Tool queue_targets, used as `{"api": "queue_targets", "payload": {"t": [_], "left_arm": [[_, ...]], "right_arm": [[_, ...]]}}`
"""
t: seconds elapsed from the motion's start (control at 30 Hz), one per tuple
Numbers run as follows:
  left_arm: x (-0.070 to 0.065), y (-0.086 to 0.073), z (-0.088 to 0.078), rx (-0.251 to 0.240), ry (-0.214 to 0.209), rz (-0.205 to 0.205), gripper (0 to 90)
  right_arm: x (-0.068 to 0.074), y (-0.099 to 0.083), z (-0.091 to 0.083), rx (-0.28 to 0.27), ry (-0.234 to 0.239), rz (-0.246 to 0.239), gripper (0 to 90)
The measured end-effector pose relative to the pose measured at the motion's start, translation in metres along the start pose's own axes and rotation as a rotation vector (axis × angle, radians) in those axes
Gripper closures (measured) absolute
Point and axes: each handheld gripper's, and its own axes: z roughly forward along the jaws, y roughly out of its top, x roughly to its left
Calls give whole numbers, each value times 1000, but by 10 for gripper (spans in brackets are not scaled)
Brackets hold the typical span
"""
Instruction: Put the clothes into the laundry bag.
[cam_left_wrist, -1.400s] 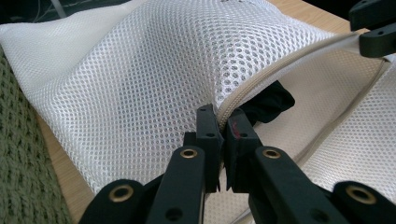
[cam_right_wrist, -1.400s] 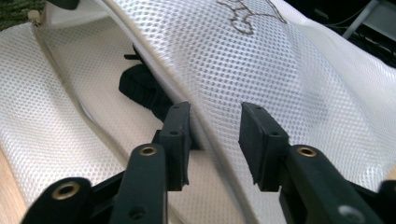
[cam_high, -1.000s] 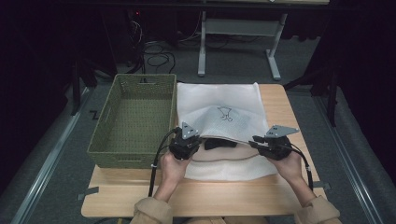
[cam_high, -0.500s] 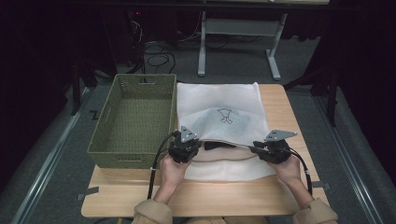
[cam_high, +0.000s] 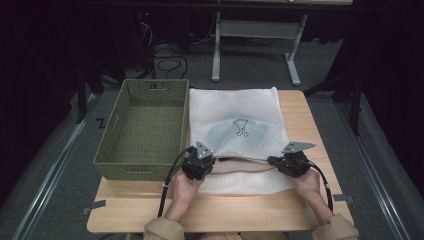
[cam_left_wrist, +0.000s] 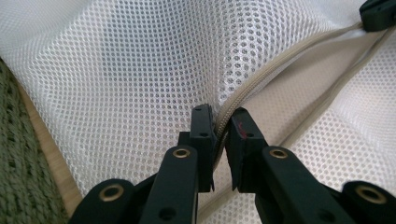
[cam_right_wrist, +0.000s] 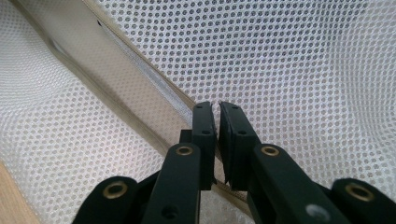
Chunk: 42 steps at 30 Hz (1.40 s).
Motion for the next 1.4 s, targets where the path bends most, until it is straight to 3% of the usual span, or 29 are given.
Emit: {"api": "queue_targets", "payload": {"t": [0.53, 0.83, 1.13, 1.27, 1.4], "left_arm": [[-2, -8, 15, 101, -9, 21, 813], [1, -13, 29, 200, -26, 10, 817], [3, -13, 30, 201, -46, -16, 797], [3, -13, 27, 179, -69, -14, 726], [1, -10, 20, 128, -81, -12, 665]], "right_arm": [[-3, -7, 4, 14, 18, 38, 877], [-6, -14, 11, 29, 24, 78, 877], [-8, -17, 17, 43, 13, 92, 876], [-8, -17, 15, 41, 14, 98, 871], [-7, -15, 9, 2, 10, 101, 856]]}}
